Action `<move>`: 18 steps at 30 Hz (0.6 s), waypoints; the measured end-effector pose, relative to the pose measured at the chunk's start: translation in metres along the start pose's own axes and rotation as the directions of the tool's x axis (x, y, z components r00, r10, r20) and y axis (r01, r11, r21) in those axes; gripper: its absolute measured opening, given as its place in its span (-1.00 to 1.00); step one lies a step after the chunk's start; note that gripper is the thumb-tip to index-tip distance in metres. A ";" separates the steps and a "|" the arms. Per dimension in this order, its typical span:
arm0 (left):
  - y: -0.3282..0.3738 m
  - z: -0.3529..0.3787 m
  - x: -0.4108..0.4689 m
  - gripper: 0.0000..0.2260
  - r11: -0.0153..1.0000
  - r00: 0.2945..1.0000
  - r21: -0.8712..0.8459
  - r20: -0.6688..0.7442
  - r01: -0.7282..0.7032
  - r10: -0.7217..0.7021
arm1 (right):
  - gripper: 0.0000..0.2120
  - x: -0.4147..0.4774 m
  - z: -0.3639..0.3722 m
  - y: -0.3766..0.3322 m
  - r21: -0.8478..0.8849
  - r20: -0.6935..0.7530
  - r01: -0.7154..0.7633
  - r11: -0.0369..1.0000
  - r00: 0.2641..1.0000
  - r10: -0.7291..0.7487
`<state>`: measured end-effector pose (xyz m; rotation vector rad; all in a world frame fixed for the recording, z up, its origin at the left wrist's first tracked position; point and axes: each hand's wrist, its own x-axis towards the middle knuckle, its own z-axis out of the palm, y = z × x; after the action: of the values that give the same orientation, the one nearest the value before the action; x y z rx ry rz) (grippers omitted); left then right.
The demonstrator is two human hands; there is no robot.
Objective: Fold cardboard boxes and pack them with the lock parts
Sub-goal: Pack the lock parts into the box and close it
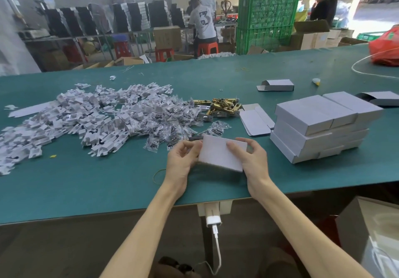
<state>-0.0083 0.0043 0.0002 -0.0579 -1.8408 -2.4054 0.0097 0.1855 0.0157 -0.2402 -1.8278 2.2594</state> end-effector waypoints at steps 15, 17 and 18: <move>-0.003 0.002 0.001 -0.69 0.997 0.997 0.066 0.065 0.037 -0.041 | -0.69 0.002 -0.004 0.013 -0.073 0.017 0.073 0.995 0.997 -0.072; -0.004 0.002 0.002 -0.69 0.997 0.997 0.052 0.061 0.049 -0.052 | -0.70 0.002 -0.005 0.013 -0.078 0.032 0.089 0.993 0.996 -0.086; -0.005 0.002 0.002 -0.69 0.997 0.997 0.056 0.058 0.050 -0.053 | -0.71 0.002 -0.005 0.013 -0.085 0.041 0.098 0.992 0.995 -0.094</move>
<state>-0.0105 0.0072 -0.0040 -0.0793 -1.9562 -2.4112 0.0081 0.1883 0.0019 -0.1231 -1.9161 2.1364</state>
